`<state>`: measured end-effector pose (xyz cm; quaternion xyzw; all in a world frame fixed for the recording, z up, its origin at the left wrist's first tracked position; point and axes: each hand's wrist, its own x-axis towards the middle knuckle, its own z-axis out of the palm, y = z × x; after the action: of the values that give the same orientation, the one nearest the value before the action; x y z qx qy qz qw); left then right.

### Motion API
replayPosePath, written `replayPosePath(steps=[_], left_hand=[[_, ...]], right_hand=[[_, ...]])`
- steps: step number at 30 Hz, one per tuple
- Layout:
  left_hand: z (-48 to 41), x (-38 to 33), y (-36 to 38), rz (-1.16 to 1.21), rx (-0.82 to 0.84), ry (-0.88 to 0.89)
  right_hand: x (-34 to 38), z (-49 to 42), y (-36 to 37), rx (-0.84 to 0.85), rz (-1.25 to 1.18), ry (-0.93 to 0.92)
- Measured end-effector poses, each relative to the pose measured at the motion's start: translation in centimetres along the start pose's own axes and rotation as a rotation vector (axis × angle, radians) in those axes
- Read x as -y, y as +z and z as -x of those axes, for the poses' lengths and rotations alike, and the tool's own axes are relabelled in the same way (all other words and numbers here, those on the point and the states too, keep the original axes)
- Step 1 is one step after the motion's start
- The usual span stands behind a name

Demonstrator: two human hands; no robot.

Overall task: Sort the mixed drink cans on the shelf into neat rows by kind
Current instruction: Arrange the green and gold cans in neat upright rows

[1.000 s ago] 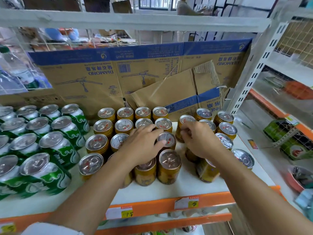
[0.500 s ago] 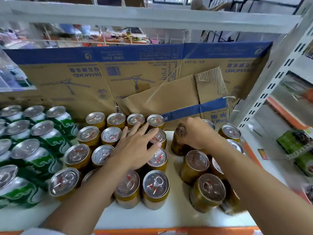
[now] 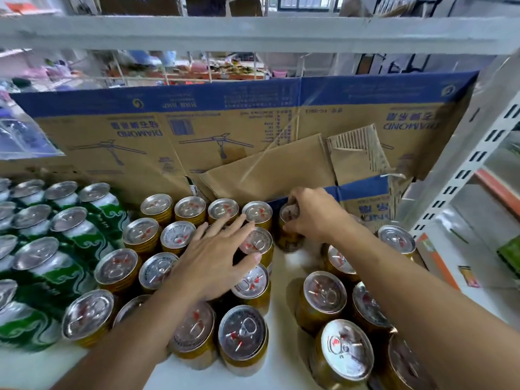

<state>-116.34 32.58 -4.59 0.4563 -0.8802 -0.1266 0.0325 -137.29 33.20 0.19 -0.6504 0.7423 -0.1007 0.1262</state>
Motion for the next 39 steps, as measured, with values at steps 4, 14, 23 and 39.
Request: replayPosePath(steps=[4,14,23,39], left_hand=[[0.0,-0.1,0.1,0.005,0.0,-0.004],[0.0,-0.1,0.0,-0.015,0.013,-0.006],[-0.4,-0.8,-1.3,0.043,0.071,-0.046],[-2.0,-10.1,-0.9,0.102,0.345,0.262]], right_hand=[[-0.1,-0.3,0.2,0.011,-0.016,0.006],[-0.8,0.6,-0.1,0.015,0.003,-0.039],[-4.4,5.5,-3.2,0.166,0.227,0.01],[-6.2,8.5,-2.0,0.064,0.043,0.045]])
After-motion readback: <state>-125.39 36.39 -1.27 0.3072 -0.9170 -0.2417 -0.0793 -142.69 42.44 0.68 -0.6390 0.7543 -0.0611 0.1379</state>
